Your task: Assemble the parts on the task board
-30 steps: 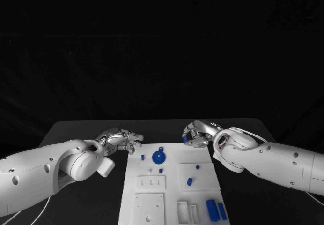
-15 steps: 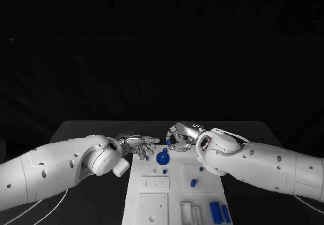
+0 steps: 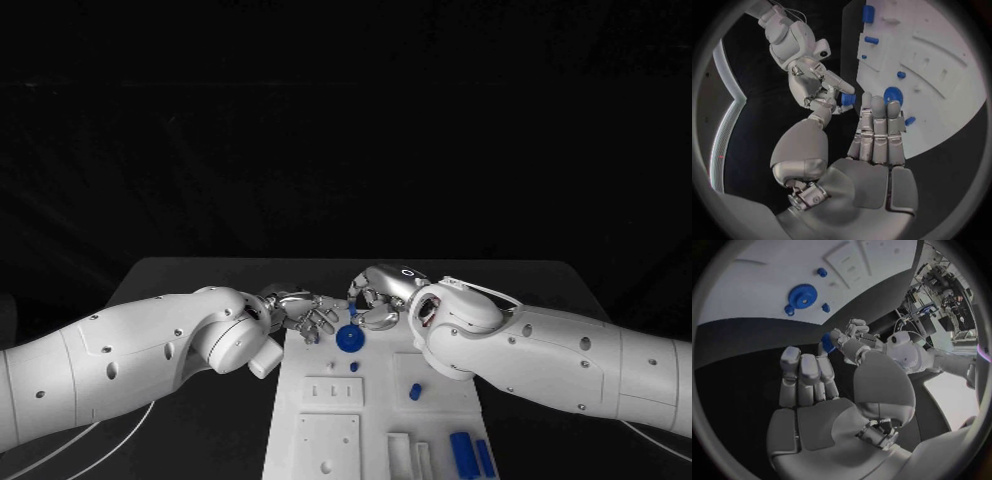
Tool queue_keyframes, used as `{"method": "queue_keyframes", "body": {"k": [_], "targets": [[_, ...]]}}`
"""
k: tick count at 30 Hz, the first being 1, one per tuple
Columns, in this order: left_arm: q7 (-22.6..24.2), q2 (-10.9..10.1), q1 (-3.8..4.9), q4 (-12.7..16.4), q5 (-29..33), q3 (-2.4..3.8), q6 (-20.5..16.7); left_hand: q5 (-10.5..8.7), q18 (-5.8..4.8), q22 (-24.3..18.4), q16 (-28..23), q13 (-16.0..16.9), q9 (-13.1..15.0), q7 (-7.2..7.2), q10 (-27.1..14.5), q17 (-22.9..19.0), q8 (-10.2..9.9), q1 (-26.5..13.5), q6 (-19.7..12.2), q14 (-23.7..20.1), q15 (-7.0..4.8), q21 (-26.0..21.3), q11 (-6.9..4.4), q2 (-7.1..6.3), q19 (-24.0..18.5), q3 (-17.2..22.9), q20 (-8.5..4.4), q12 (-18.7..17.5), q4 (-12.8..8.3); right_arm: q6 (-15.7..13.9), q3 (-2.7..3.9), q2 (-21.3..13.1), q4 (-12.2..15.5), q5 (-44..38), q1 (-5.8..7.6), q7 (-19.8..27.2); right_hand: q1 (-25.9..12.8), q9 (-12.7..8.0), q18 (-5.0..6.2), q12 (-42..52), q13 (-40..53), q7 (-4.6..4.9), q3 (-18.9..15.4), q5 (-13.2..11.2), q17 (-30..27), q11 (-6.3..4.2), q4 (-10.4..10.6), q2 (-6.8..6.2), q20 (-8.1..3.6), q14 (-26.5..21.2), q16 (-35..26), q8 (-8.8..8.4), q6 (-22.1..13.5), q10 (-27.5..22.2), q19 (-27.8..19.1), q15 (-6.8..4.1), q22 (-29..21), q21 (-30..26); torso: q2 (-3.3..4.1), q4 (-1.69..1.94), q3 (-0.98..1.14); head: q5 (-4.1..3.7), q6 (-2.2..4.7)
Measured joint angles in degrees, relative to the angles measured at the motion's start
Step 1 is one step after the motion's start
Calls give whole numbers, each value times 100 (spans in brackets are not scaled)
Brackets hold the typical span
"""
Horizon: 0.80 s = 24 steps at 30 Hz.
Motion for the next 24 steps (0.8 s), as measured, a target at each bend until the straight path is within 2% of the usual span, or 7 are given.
{"method": "queue_keyframes", "body": {"k": [7, 12, 17, 24], "targets": [[-52, 78, 0, -19, -60, 0, -2, 0, -3, 5, -23, 9, 0, 19, -13, -17, 0, 0, -19, -1, 1, 0, 1, 0, 0, 4, 0, 0, 34, 25, -46, 90, -18, -29, -1, -25, 0, 0, 0, 0, 0, 1, -1, 0, 0, 0, 0, 0, 1, 1, 0, -2, -1, 0, 0, 1, 0, 0, 5, 2, 5, 14, -16], [-71, 123, 0, -42, -76, 0, 3, 0, -9, 4, -23, 23, 15, 26, -13, -31, 0, 0, 38, -1, 1, 0, 1, 0, 0, 4, 0, 0, 34, 35, -51, 105, -40, -48, -2, -33, 0, 0, 1, 0, 0, 4, -1, 0, -1, 0, -1, 0, 1, 2, 0, -4, -4, 0, 0, 2, -1, 0, 5, 3, 5, 16, -29], [-86, 159, 0, -58, -84, 0, 13, 0, -13, 4, -23, 43, 43, -12, -14, -53, 26, 39, 95, -1, 1, 0, 0, 83, -32, 4, 11, 0, 34, 45, -68, 169, -81, -61, -3, -37, -7, -1, 1, 0, 1, 8, -1, 22, -1, 0, -1, -8, 2, 2, 0, -5, -8, 0, -1, 2, -1, 0, 5, 2, 4, 20, -33], [-115, 190, -4, -88, -94, -7, 19, 0, -53, 3, -51, 51, 57, -23, -14, -68, 25, 80, 146, -21, -18, 0, 0, 124, -56, 4, 15, 0, 34, 54, -101, 232, -91, -110, -22, -41, -7, 4, 0, 0, 1, 10, -1, 22, -1, 0, -1, -8, 3, 4, 0, -8, -10, 0, -1, 4, -1, 0, 5, 1, 3, 24, -32]]}}
